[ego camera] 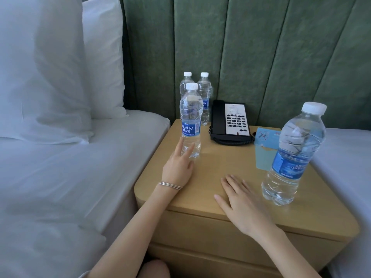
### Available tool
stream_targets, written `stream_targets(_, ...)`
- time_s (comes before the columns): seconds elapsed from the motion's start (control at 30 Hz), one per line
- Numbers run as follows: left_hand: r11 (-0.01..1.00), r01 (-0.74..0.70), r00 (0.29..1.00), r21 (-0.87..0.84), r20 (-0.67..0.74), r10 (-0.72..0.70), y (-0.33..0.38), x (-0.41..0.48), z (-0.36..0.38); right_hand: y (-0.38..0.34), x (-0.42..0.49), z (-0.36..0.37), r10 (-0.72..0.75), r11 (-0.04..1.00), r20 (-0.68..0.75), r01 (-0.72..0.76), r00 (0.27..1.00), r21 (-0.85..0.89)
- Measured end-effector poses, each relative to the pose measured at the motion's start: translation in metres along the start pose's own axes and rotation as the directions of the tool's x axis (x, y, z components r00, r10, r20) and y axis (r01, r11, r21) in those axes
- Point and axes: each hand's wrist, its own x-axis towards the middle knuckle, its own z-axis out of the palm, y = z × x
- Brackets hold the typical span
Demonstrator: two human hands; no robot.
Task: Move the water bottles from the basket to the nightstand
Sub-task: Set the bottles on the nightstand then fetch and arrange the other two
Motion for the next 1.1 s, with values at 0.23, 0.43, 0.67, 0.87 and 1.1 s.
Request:
stream_targets(0.23, 0.984, -0.020, 0.999, 0.176, 0.048, 0.011, 0.001, 0.022, 0.008, 0.000, 0.001, 0.000, -0.003, 1.000, -0.022, 0.003, 1.000, 0.002)
stream_targets(0.43, 0.993, 0.033, 0.992, 0.117, 0.118, -0.047, 0.005, 0.044, 0.024, 0.002, 0.002, 0.001, -0.016, 1.000, -0.056, 0.017, 0.998, 0.013)
stream_targets(0.67, 0.991, 0.060, 0.990, 0.116, 0.117, -0.074, -0.001, 0.065, 0.038, -0.001, 0.005, 0.003, 0.023, 1.000, -0.048, -0.024, 0.999, -0.021)
stream_targets(0.87, 0.994, 0.074, 0.988, 0.083, 0.132, -0.084, -0.007, 0.102, 0.054, 0.002, 0.008, 0.009, 0.032, 0.998, -0.025, -0.031, 0.999, 0.047)
stream_targets(1.1, 0.999, 0.050, 0.988, 0.010, 0.148, -0.051, -0.017, 0.140, 0.070, 0.011, 0.020, 0.030, -0.043, 0.997, -0.302, 0.060, 0.952, 0.047)
